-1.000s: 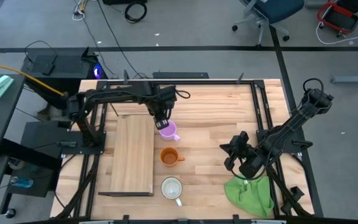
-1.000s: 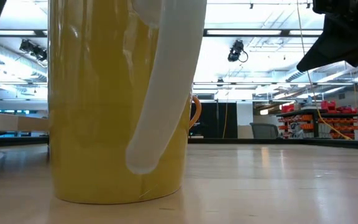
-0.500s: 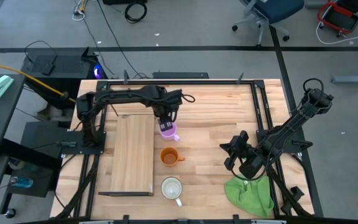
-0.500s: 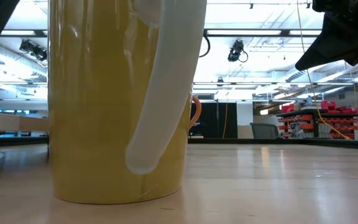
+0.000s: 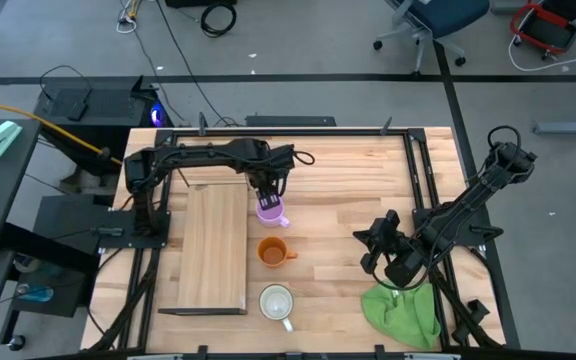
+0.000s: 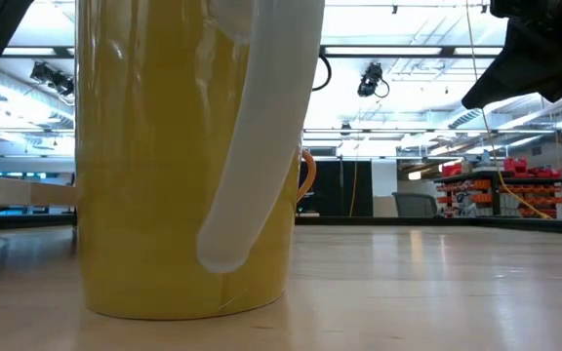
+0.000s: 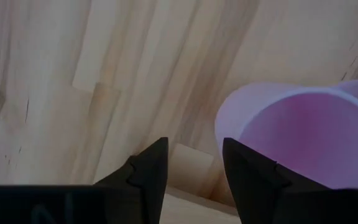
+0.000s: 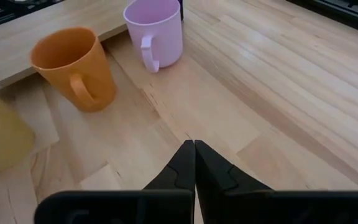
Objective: Stack small to large cups/mugs on shelf
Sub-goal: Put the pink mug on top of the shelf
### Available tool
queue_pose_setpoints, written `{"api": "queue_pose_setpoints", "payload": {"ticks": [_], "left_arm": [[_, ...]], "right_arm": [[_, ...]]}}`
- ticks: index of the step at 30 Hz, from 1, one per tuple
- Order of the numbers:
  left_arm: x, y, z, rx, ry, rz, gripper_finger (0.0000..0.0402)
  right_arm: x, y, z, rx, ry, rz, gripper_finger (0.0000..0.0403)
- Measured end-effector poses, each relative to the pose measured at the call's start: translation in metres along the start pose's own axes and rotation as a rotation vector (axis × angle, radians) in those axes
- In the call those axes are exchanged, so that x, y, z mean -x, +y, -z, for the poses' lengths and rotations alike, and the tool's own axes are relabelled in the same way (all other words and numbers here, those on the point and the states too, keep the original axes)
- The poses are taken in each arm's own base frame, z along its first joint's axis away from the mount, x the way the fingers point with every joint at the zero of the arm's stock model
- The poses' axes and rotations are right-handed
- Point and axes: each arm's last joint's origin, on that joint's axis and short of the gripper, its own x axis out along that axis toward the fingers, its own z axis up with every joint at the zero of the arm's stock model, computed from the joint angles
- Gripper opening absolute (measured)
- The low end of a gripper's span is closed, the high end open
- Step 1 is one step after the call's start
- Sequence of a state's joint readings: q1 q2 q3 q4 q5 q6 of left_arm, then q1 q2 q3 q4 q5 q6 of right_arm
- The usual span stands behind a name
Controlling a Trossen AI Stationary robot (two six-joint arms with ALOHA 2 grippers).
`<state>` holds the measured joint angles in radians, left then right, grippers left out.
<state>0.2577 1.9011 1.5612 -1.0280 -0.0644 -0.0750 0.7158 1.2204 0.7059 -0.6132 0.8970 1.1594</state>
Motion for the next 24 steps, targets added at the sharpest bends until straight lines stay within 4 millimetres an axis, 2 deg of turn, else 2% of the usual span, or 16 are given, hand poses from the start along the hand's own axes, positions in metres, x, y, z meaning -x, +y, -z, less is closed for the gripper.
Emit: {"api": "queue_pose_setpoints", "payload": {"ticks": [11, 24], "left_arm": [[0.0, -0.004, -0.001, -0.045, -0.013, 0.005, 0.0161], [0.002, -0.026, 0.001, -0.339, -0.026, 0.052, 0.016]], "right_arm": [[-0.002, 0.001, 0.001, 0.014, -0.009, 0.011, 0.0008], [-0.002, 0.001, 0.001, 0.023, -0.008, 0.011, 0.0008]]}}
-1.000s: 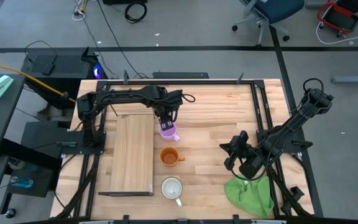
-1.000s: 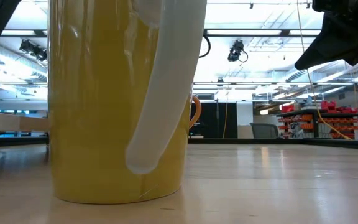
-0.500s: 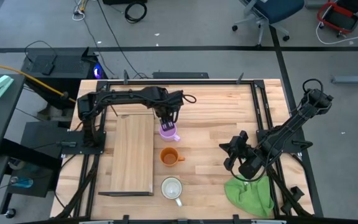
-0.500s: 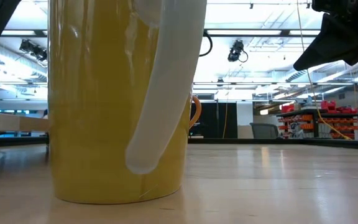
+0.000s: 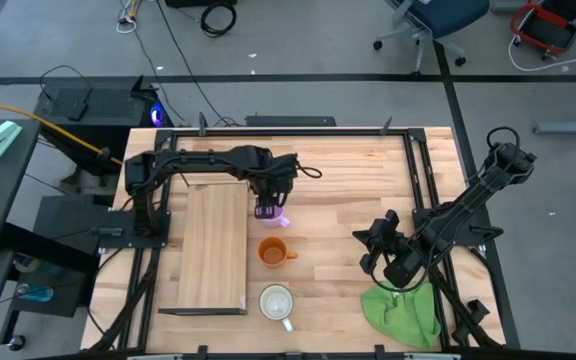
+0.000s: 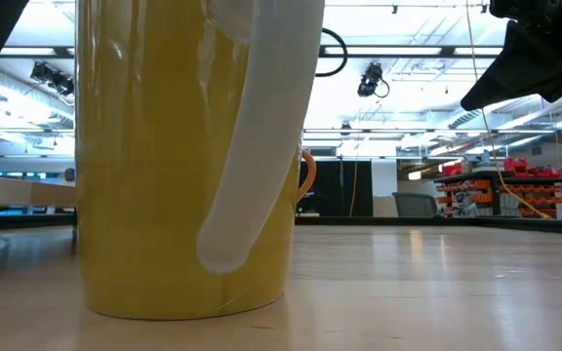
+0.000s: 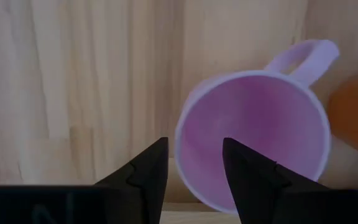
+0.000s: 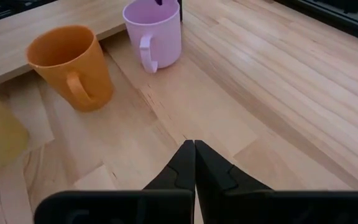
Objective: Stack small to large cups/mugs on shelf
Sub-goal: Put the pink mug on top of the shelf
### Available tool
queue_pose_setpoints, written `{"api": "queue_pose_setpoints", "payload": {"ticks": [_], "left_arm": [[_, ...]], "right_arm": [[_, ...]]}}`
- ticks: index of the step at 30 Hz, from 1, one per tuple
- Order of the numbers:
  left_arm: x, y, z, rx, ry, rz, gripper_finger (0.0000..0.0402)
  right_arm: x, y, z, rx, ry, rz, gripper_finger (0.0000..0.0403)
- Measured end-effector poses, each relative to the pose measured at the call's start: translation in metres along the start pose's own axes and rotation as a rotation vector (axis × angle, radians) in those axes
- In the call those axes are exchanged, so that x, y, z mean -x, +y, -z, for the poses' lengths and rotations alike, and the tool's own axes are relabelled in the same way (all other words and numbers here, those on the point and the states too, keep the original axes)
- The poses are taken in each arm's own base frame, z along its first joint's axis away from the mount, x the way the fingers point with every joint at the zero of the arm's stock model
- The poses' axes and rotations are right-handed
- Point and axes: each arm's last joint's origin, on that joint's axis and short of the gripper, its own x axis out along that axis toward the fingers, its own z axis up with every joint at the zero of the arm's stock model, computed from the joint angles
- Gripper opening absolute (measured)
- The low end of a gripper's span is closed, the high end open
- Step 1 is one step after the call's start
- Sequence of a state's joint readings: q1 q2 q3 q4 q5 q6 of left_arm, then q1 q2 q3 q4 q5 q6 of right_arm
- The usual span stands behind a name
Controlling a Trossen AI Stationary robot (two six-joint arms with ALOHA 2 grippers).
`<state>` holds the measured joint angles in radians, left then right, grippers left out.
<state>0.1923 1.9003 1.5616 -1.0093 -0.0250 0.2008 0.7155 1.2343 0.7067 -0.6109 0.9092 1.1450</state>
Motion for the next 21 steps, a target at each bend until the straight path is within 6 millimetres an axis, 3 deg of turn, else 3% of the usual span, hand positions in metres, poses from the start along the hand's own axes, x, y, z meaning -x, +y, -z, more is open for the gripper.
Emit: {"api": "queue_pose_setpoints", "payload": {"ticks": [12, 21], "left_arm": [[-0.001, 0.003, 0.0, 0.003, -0.006, -0.007, 0.016], [-0.023, 0.003, -0.002, -0.016, 0.054, 0.006, 0.016]], "right_arm": [[0.0, 0.0, 0.0, 0.0, 0.0, 0.0, 0.0008], [0.0, 0.0, 0.0, -0.001, -0.005, 0.004, 0.0008]]}}
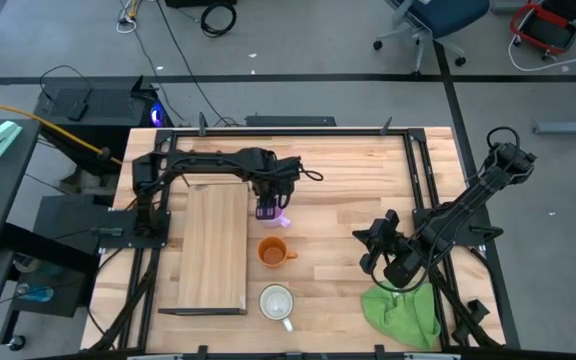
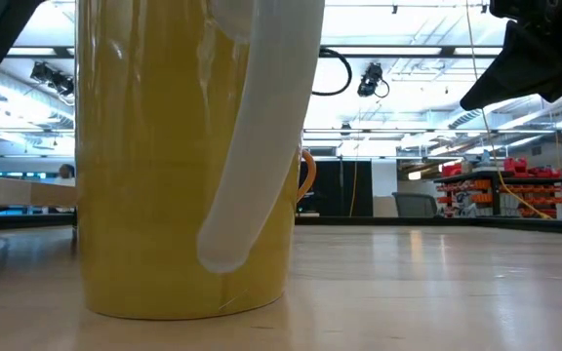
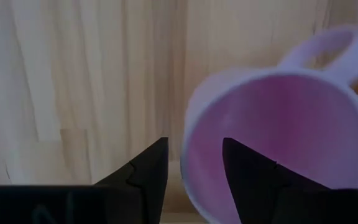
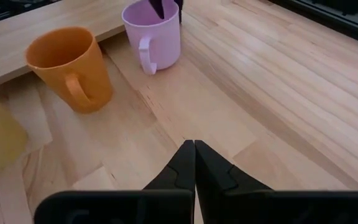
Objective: Stack small to large cups/mugs on shelf
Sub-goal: Put the pink mug on top of the shelf
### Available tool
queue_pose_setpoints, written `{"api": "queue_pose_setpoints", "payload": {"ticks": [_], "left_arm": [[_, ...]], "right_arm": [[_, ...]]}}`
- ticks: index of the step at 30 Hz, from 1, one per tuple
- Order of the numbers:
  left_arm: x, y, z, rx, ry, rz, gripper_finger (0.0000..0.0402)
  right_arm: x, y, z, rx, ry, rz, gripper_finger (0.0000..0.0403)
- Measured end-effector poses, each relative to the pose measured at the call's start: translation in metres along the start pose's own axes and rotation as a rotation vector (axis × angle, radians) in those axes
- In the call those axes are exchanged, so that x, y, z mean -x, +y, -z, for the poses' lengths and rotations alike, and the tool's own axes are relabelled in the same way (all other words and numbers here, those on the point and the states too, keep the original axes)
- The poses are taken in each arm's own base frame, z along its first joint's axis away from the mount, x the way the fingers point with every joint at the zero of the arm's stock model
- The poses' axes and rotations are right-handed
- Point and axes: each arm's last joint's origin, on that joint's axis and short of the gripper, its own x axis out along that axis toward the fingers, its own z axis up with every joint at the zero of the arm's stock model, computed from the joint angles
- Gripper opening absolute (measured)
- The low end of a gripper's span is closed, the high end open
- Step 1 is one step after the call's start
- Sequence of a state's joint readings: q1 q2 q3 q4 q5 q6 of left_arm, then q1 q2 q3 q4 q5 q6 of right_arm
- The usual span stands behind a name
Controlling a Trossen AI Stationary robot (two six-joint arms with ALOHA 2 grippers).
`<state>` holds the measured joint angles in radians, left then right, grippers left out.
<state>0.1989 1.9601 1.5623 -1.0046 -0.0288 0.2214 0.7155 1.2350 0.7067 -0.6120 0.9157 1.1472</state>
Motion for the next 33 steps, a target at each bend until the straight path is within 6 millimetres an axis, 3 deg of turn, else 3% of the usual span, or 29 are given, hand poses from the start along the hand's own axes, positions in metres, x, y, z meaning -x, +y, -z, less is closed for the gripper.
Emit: {"api": "queue_pose_setpoints", "payload": {"ticks": [9, 18, 23, 28, 33], "left_arm": [[0.0, 0.001, -0.001, 0.002, -0.015, -0.004, 0.0134], [0.0, 0.001, -0.002, 0.032, -0.027, 0.001, 0.0018], [0.005, 0.002, -0.006, 0.157, -0.044, -0.008, 0.002], [0.036, 0.006, -0.02, 0.239, -0.112, -0.015, 0.0012], [0.092, 0.01, -0.032, 0.316, -0.209, -0.016, 0.0012]], "right_arm": [[0.0, 0.0, 0.0, 0.003, -0.004, 0.0, 0.0008], [0.0, 0.0, 0.0, 0.003, -0.004, 0.0, 0.0008], [0.0, 0.0, 0.0, 0.004, -0.004, 0.0, 0.0008], [0.0, 0.0, 0.0, 0.005, -0.004, 0.001, 0.0007], [0.0, 0.0, 0.0, 0.006, -0.003, 0.001, 0.0007]]}}
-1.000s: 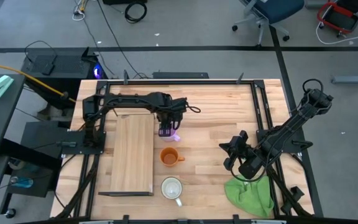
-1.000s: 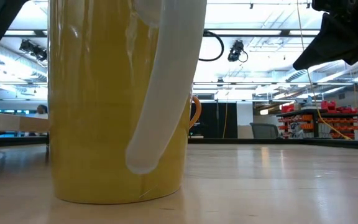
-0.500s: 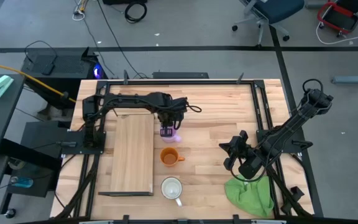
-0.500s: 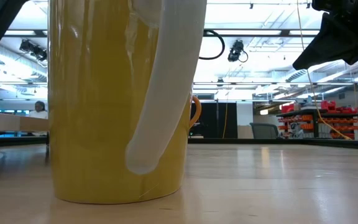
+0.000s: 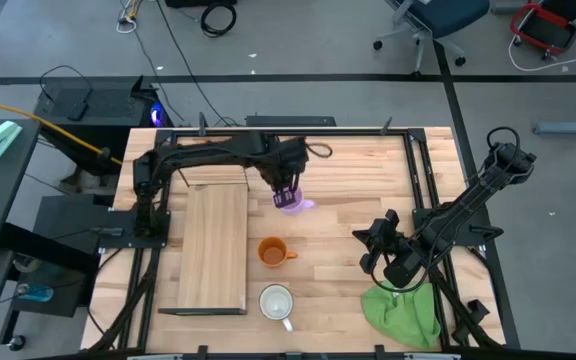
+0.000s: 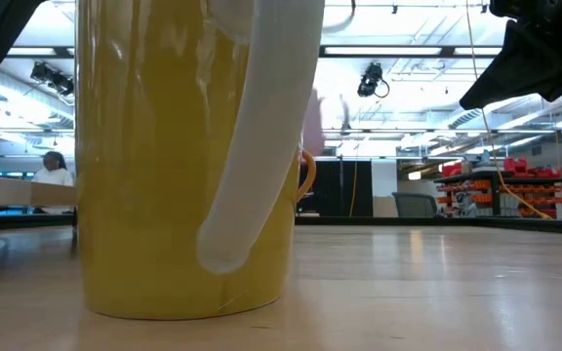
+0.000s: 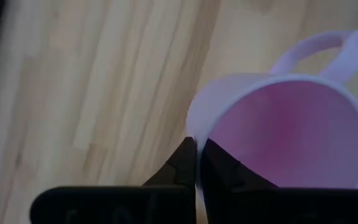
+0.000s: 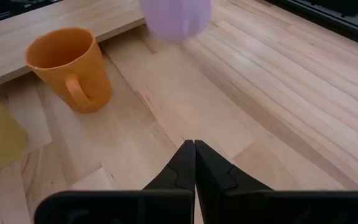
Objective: Stack small to large cups/mugs on shelf
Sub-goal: Put the pink mug on top of the shelf
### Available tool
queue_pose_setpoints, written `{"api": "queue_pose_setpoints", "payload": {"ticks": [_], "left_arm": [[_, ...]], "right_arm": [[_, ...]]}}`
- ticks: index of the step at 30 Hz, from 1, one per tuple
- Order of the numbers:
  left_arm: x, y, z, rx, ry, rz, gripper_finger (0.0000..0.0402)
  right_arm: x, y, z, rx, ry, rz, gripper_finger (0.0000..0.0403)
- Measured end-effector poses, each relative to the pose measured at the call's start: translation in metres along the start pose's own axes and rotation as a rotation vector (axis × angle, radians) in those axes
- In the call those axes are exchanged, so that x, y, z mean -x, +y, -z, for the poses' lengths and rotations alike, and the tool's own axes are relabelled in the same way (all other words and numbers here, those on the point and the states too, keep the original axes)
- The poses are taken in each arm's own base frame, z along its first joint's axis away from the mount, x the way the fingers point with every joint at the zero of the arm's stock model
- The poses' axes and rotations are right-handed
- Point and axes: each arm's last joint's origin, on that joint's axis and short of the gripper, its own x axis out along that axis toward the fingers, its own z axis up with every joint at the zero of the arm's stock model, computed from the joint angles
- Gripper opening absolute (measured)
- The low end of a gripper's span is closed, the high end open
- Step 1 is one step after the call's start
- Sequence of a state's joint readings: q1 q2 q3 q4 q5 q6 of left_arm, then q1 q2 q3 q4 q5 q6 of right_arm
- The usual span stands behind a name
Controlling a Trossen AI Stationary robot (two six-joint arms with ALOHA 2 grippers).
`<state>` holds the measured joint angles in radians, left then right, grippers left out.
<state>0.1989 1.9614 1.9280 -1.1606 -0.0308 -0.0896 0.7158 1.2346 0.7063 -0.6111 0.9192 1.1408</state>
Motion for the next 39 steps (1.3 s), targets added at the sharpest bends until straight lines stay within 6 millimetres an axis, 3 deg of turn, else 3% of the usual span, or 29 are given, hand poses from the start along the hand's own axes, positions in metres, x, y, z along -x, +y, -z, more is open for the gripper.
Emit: {"api": "queue_pose_setpoints", "payload": {"ticks": [7, 11, 16, 28, 34, 39], "left_arm": [[0.084, 0.002, -0.013, 0.183, -0.134, 0.025, 0.0012], [0.109, 0.004, -0.008, 0.285, -0.143, -0.003, 0.0012], [0.109, 0.007, 0.006, 0.428, -0.021, -0.053, 0.0012], [0.11, 0.001, 0.009, 0.582, -0.024, -0.034, 0.0012], [0.11, -0.006, 0.009, 0.604, -0.023, -0.026, 0.0012], [0.111, -0.011, 0.01, 0.597, -0.021, -0.02, 0.0012]], "right_arm": [[0.0, 0.0, 0.0, 0.0, 0.003, -0.001, 0.0007], [0.0, 0.0, 0.0, 0.005, 0.003, -0.001, 0.0007], [0.0, 0.0, 0.0, 0.019, 0.005, 0.001, 0.0007], [0.012, -0.019, -0.008, 0.076, 0.021, 0.024, 0.0007], [0.041, -0.04, -0.017, 0.075, -0.036, -0.047, 0.0007], [0.074, -0.065, -0.017, 0.02, -0.217, -0.181, 0.0007]]}}
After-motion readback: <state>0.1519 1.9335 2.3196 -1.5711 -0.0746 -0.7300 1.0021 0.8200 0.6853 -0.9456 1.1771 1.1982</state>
